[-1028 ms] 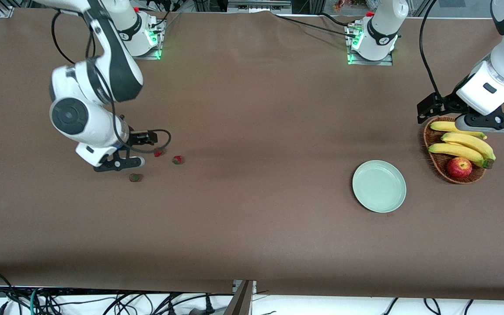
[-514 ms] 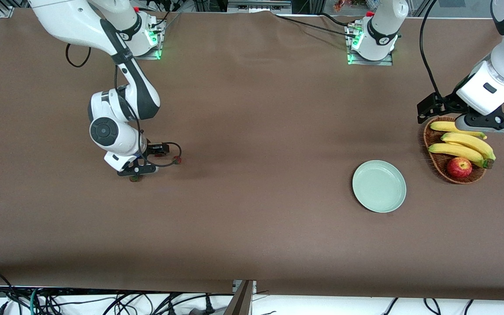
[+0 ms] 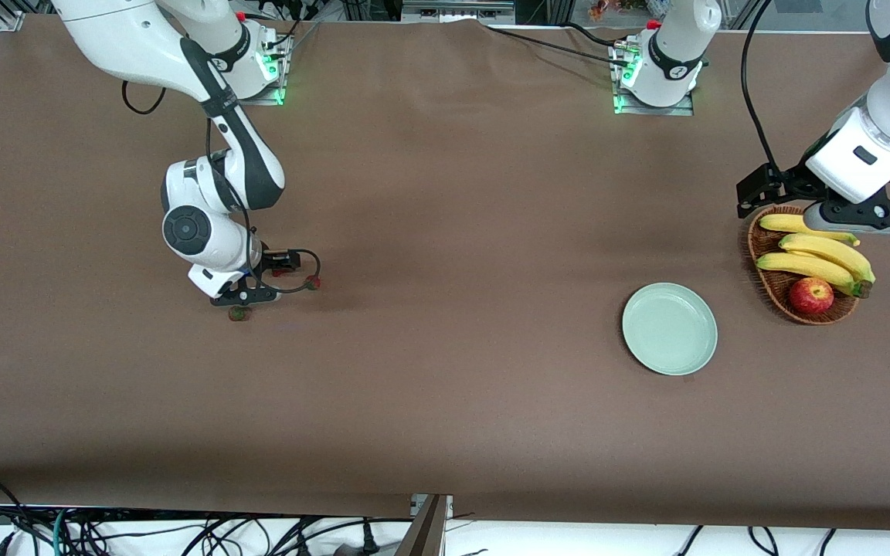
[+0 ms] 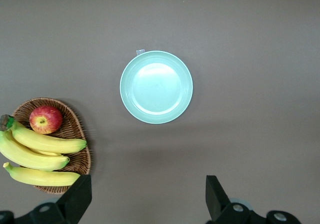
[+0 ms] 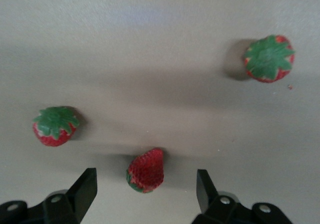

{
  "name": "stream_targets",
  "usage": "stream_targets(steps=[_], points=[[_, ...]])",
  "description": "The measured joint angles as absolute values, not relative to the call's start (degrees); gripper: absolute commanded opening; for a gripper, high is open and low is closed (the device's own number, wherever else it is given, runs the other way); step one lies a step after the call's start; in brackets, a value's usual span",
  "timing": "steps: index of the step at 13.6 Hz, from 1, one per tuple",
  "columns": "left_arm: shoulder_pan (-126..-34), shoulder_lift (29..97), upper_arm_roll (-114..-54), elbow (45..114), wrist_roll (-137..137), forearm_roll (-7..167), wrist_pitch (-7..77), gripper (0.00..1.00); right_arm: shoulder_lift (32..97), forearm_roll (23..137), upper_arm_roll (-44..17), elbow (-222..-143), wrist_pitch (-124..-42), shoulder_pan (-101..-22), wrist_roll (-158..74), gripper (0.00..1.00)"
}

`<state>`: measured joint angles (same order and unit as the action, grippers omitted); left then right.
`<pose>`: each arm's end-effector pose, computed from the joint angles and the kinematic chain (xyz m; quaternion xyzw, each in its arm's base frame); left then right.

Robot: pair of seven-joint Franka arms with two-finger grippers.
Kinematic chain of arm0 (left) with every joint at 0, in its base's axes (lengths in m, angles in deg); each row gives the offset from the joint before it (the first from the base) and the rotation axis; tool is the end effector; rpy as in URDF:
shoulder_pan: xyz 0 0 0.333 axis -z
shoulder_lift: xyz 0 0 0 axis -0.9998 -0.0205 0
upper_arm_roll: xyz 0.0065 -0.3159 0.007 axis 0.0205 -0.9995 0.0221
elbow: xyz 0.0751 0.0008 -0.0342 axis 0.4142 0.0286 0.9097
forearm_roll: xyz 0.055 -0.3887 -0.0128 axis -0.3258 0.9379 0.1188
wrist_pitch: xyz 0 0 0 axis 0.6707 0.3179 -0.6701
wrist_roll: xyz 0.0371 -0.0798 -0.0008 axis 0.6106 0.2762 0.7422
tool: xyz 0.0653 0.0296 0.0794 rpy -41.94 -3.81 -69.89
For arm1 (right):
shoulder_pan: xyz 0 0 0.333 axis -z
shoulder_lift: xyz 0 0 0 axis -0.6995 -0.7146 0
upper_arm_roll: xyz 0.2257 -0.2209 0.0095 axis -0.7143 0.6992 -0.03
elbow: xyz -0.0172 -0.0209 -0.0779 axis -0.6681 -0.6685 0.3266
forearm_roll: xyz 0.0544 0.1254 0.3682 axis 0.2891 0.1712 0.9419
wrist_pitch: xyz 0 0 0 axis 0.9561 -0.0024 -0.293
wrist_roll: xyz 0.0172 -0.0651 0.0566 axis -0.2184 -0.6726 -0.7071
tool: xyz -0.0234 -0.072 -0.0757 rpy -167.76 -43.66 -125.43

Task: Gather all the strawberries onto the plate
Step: 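Reach down and grasp a red strawberry with the right gripper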

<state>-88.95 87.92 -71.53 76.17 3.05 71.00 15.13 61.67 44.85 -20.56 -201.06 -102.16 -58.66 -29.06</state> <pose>0.5629 -0.0576 0.5781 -0.9998 0.0221 0.0005 0.0008 0.5534 0.1566 0.1947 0.9948 0.0539 -0.0863 0.0006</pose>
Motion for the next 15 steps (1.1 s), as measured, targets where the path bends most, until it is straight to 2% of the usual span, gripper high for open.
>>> stream_targets(steps=[3,6,8,9,11,15], points=[[-88.9,87.9,-71.5,76.2,3.1,71.0,15.1,1.00,60.9,44.9,-20.6,-201.1,-102.6,-58.7,-29.1,0.43],[-88.9,87.9,-71.5,76.2,3.1,71.0,15.1,1.00,60.5,44.9,-20.6,-201.1,-103.2,-58.7,-29.1,0.29],[-88.9,87.9,-71.5,76.2,3.1,71.0,15.1,1.00,60.5,45.0,-20.6,-201.1,-103.3,-58.7,-29.1,0.14],[-88.9,87.9,-71.5,76.2,3.1,71.0,15.1,1.00,60.6,45.0,-20.6,-201.0,-103.3,-58.7,-29.1,0.11],[-88.9,87.9,-71.5,76.2,3.1,71.0,15.1,1.00,60.7,45.0,-20.6,-199.9,-102.8,-58.7,-29.1,0.11],[-88.9,87.9,-71.5,76.2,3.1,71.0,15.1,1.00,62.6,46.4,-21.7,-187.9,-90.1,-58.9,-28.9,0.11]])
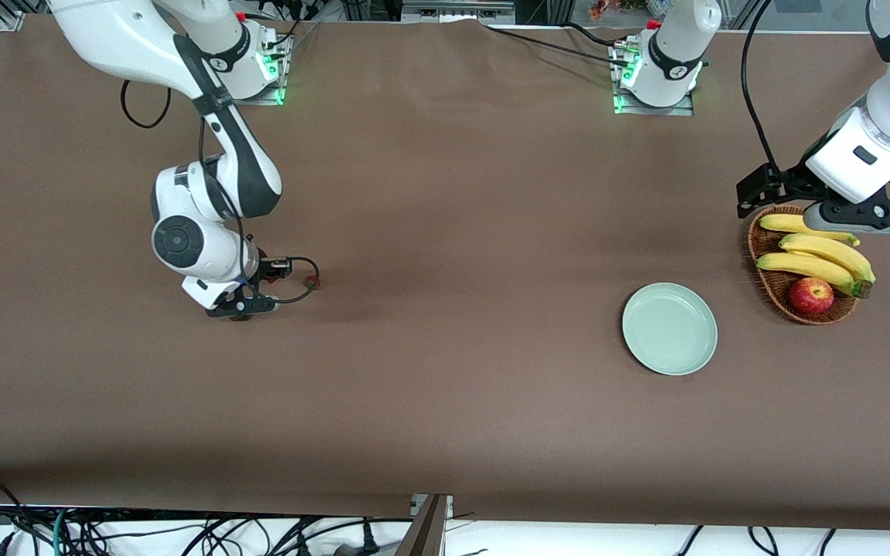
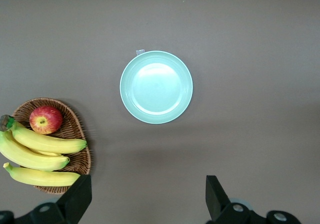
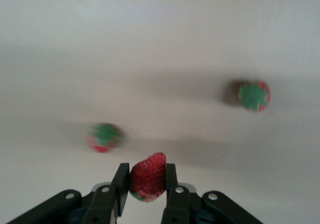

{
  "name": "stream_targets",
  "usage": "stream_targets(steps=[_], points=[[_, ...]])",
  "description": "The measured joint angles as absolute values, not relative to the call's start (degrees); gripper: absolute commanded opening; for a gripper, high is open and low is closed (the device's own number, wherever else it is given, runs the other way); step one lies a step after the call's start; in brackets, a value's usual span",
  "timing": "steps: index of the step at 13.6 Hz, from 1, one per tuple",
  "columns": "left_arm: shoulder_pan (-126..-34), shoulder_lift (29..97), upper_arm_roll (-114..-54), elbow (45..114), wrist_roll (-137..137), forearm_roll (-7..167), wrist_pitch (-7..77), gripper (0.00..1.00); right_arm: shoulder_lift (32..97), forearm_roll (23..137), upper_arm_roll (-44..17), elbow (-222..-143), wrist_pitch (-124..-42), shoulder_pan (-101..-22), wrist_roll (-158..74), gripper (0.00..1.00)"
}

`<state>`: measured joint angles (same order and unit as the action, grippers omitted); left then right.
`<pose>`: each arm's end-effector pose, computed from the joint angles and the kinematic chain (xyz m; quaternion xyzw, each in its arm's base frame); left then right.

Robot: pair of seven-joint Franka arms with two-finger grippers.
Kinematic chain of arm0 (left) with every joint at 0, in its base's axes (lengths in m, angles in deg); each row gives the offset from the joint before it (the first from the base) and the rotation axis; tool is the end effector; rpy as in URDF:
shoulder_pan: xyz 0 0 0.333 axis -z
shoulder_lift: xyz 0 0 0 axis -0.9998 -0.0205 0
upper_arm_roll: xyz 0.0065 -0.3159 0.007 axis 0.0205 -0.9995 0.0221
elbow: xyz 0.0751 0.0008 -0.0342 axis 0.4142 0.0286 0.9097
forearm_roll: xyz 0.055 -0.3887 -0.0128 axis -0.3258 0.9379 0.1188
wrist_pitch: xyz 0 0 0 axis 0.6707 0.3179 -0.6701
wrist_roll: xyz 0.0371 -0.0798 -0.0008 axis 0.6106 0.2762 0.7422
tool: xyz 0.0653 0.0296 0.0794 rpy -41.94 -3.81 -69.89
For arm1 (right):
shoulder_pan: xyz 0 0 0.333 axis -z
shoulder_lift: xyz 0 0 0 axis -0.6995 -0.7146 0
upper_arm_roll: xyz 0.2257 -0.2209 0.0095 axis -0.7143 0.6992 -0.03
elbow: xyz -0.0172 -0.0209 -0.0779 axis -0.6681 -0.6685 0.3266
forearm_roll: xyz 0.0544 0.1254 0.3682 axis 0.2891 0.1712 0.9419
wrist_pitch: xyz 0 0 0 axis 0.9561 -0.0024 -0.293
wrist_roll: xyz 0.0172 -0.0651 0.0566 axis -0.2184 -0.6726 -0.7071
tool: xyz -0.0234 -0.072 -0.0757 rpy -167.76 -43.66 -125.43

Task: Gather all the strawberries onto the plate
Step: 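Reach down and grasp a red strawberry with the right gripper, then carry the strawberry to mid-table and release it with the right gripper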

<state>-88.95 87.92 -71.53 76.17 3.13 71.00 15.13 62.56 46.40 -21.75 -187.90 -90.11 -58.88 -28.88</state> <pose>0.5629 -0.0576 0.5781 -0.9997 0.0228 0.0005 0.0008 0.6024 0.1869 0.2794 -0.9954 -0.0588 0.0731 0.0195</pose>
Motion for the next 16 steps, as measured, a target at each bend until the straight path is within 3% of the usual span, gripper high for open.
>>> stream_targets(steps=[4,8,11,15,16], points=[[-88.9,87.9,-71.5,76.2,3.1,71.0,15.1,1.00,62.2,47.8,-24.1,-175.5,-83.9,-64.0,-20.1,0.12],[-88.9,87.9,-71.5,76.2,3.1,71.0,15.1,1.00,52.5,47.9,-24.3,-164.0,-85.0,-72.8,-7.8,0.12],[-89.0,87.9,-71.5,76.2,3.1,71.0,15.1,1.00,44.8,48.0,-24.4,-157.1,-92.6,-79.0,3.8,0.13],[-88.9,87.9,-71.5,76.1,3.1,71.0,15.1,1.00,37.8,48.1,-24.5,-155.9,-108.7,-88.5,19.8,0.14],[-88.9,87.9,-71.5,76.1,3.1,71.0,15.1,1.00,36.3,48.1,-24.3,-155.9,-110.8,-90.6,22.8,0.19]])
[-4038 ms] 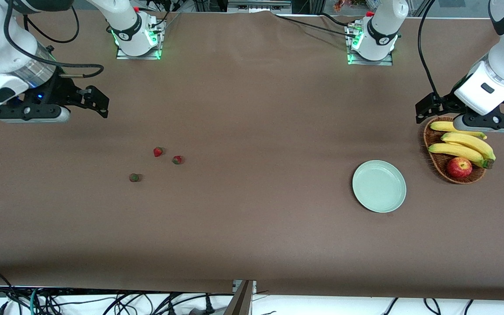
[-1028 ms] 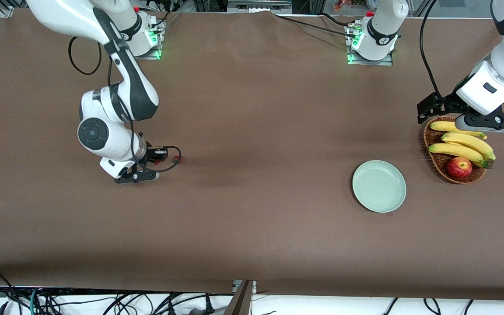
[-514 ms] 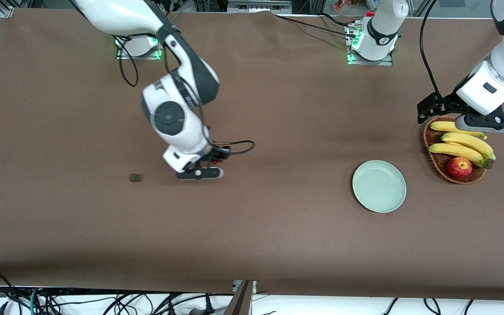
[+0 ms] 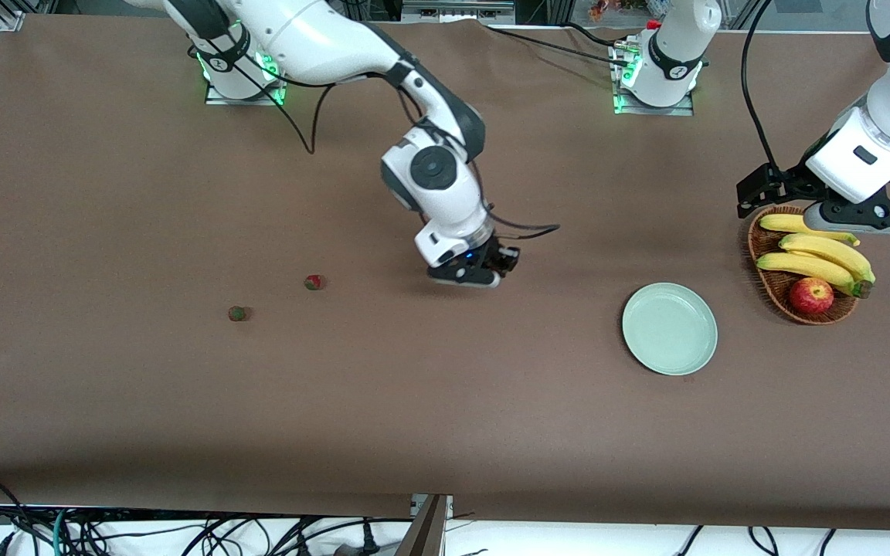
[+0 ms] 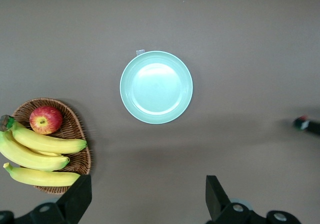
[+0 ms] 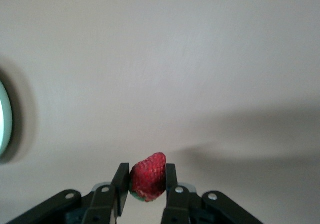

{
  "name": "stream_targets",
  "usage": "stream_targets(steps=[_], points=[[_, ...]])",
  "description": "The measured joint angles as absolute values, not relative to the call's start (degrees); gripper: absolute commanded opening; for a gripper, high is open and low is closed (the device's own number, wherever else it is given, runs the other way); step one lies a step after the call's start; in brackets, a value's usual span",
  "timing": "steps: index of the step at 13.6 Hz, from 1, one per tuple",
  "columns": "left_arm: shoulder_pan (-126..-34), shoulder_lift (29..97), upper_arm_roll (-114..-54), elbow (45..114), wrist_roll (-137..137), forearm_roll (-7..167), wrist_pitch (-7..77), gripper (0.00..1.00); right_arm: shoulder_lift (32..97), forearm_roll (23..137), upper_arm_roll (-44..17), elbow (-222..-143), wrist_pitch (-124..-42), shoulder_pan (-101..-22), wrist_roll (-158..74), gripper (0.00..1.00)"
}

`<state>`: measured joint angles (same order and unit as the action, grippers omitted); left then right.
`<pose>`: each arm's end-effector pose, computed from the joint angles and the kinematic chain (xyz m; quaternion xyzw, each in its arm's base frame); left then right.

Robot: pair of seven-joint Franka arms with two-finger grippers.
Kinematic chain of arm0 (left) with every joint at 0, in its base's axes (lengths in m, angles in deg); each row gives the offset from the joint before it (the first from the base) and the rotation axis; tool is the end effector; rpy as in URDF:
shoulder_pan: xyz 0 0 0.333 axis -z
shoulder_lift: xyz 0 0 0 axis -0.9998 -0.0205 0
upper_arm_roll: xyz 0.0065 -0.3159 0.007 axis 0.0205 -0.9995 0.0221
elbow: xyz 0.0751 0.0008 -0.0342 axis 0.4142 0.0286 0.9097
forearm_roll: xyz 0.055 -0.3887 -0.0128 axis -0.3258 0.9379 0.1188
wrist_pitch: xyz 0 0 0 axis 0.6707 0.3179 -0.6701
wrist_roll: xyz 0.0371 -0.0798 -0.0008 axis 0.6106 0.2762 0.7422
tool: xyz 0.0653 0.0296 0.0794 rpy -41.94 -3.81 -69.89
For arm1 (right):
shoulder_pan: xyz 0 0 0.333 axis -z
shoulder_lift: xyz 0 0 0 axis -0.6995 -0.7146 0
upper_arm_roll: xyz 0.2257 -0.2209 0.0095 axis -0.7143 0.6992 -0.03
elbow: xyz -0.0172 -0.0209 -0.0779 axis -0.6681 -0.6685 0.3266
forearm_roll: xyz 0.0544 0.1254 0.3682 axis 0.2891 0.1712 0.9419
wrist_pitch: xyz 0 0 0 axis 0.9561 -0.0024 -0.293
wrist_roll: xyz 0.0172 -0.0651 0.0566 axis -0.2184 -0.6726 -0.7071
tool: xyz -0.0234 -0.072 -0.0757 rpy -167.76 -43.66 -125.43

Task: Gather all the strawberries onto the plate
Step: 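Carry the strawberry to mid-table and release it with the right gripper, then grasp the mid-table strawberry with the left gripper while the right gripper grasps another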

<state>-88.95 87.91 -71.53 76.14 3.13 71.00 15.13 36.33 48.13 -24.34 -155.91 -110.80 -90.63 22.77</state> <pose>0.5629 -0.0576 0.5783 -0.9997 0.0228 0.0003 0.0008 0.5026 0.5975 0.2421 -0.9763 0.1256 -0.0380 0.1722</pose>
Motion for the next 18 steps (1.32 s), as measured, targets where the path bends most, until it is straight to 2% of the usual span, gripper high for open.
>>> stream_targets(steps=[1,2,3,4,8,11,14,18], points=[[-88.9,87.9,-71.5,76.1,3.1,71.0,15.1,1.00,35.1,48.1,-24.1,-155.9,-112.5,-92.3,25.3,0.26],[-88.9,87.9,-71.5,76.1,3.1,71.0,15.1,1.00,34.2,48.1,-24.0,-155.9,-114.2,-93.3,27.6,0.40],[-88.9,87.9,-71.5,76.1,3.1,71.0,15.1,1.00,33.6,48.1,-23.9,-155.9,-115.4,-93.6,29.2,0.59],[-89.0,87.9,-71.5,76.1,3.1,71.0,15.1,1.00,33.2,48.1,-23.8,-155.9,-116.2,-93.5,30.6,0.62],[-89.0,87.8,-71.5,76.1,3.1,71.0,15.1,1.00,33.2,48.1,-23.6,-155.9,-117.2,-93.7,33.2,0.62],[-89.0,87.5,-71.5,76.1,3.1,71.0,15.1,1.00,33.5,48.0,-23.1,-155.8,-115.1,-93.5,33.0,0.62],[-88.7,85.7,-71.7,76.3,3.2,71.0,14.2,1.00,37.3,47.9,-21.2,-155.4,-104.9,-89.9,25.6,0.67],[-85.9,78.4,-73.4,76.6,3.3,72.7,14.3,1.00,44.4,47.9,-18.8,-156.5,-86.3,-81.2,3.9,0.69]])
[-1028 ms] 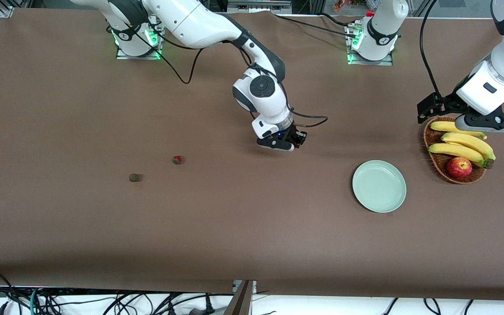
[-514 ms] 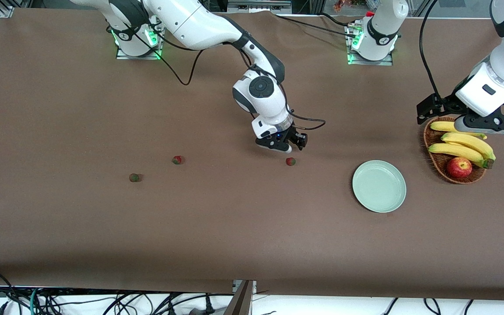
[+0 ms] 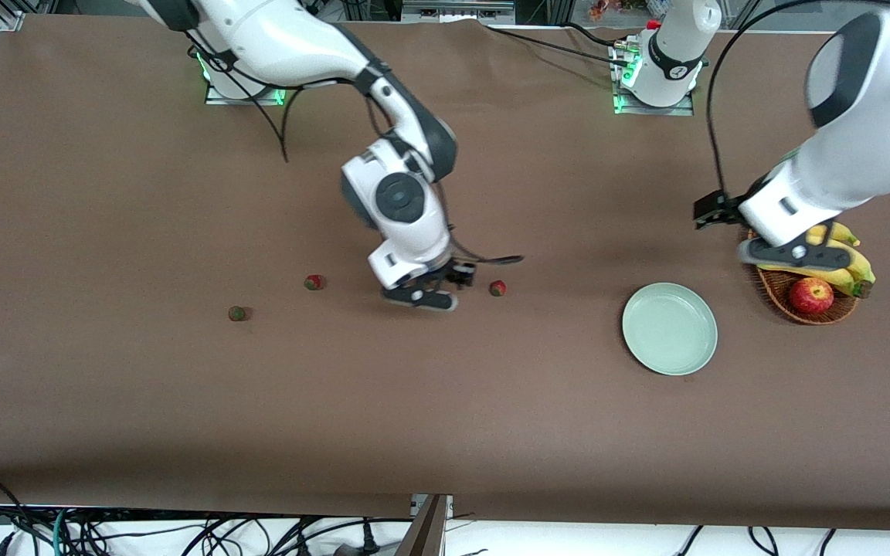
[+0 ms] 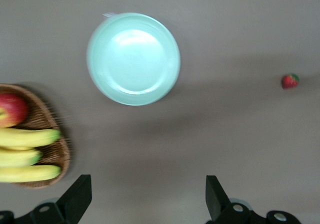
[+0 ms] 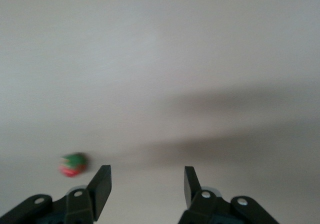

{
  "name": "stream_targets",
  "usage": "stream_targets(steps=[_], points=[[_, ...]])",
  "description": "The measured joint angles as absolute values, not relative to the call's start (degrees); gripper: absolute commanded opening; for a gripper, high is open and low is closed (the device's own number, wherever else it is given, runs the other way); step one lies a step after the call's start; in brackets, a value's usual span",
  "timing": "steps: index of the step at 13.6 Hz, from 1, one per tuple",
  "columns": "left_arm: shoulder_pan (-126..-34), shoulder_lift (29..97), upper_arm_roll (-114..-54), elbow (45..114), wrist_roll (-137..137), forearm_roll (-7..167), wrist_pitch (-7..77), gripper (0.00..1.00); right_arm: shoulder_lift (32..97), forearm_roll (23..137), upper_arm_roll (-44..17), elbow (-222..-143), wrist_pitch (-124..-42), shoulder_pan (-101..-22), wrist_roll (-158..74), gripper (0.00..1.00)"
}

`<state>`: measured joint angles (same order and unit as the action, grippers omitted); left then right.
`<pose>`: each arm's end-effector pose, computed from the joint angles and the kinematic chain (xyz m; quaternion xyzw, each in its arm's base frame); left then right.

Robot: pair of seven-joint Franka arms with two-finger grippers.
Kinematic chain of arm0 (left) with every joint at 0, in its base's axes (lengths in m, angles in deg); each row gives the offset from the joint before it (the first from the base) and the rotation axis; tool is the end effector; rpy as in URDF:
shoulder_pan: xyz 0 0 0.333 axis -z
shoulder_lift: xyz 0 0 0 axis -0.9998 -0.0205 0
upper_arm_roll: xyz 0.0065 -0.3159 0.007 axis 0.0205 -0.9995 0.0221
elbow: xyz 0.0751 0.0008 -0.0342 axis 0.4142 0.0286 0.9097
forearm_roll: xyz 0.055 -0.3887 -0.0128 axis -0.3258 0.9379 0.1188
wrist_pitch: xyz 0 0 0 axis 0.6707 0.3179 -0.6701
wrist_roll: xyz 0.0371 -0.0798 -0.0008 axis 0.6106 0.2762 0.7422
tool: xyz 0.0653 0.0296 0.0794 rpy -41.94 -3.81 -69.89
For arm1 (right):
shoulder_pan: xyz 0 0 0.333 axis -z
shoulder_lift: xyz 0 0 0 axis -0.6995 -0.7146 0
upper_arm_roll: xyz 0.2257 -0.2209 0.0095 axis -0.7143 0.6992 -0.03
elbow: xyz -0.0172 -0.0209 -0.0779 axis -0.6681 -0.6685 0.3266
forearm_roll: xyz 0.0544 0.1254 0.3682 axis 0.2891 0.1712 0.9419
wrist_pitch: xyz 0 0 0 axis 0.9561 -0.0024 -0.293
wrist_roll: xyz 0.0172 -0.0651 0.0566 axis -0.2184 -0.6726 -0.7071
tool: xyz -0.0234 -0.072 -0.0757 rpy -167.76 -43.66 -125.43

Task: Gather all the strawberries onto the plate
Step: 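Grasp the mid-table strawberry with the left gripper while the right gripper grasps another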

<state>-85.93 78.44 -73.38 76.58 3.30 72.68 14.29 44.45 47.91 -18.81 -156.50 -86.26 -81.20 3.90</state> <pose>0.5853 -0.1091 0.4783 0.9933 -0.0637 -0.0956 0.0137 0.5987 0.4504 0.2992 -0.9975 0.0578 0.0115 0.0386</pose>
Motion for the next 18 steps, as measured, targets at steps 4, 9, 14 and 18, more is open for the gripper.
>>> stream_targets(steps=[4,9,14,18], points=[[-80.7,69.6,-74.6,77.4,-1.8,79.4,27.8,1.00,51.3,47.9,-10.8,-170.9,-88.5,-80.4,-13.2,0.69],[-67.9,55.7,-74.8,78.3,-12.5,79.6,52.6,1.00,54.3,48.0,-6.2,-188.8,-103.8,-80.0,-23.6,0.68],[-63.9,49.1,-74.6,78.2,-18.1,73.7,58.1,0.73,54.3,50.5,-6.1,-191.3,-104.0,-79.6,-23.9,0.64],[-62.9,48.3,-74.4,78.2,-20.4,70.0,59.0,0.61,54.3,52.6,-6.2,-193.1,-104.0,-79.6,-24.3,0.29]])
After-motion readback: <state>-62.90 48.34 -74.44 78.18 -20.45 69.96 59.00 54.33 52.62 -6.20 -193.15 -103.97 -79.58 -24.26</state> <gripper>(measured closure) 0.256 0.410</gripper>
